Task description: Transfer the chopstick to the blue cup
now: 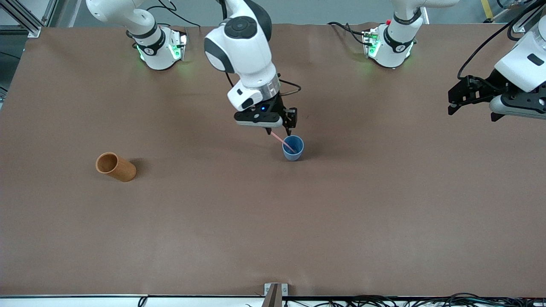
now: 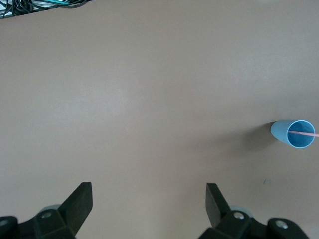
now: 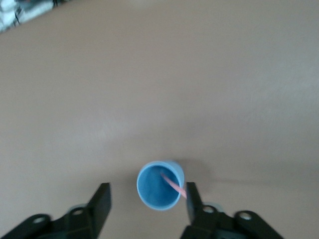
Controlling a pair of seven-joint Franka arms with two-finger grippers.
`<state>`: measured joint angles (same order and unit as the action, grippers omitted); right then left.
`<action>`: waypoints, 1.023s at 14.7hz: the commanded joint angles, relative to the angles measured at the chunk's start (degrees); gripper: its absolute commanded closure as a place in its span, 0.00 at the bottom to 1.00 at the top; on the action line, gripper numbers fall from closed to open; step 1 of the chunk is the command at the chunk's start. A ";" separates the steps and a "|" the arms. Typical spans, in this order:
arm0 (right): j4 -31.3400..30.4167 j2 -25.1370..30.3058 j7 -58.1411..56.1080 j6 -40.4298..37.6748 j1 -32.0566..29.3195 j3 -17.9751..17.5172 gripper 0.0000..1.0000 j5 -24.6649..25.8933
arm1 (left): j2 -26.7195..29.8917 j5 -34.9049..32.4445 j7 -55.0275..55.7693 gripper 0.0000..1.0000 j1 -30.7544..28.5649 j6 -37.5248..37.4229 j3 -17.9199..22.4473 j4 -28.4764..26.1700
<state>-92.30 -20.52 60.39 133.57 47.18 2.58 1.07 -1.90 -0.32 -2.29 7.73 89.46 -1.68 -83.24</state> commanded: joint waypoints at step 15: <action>-5.96 23.60 -42.52 -31.52 -38.72 -0.47 0.00 0.42 | -1.27 0.76 1.15 0.00 0.27 -0.78 -0.25 1.59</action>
<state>-94.75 -0.18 21.74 102.61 13.19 3.44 1.28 -2.13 -0.31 -2.05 7.86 89.46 -1.82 -83.22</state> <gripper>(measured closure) 0.000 0.000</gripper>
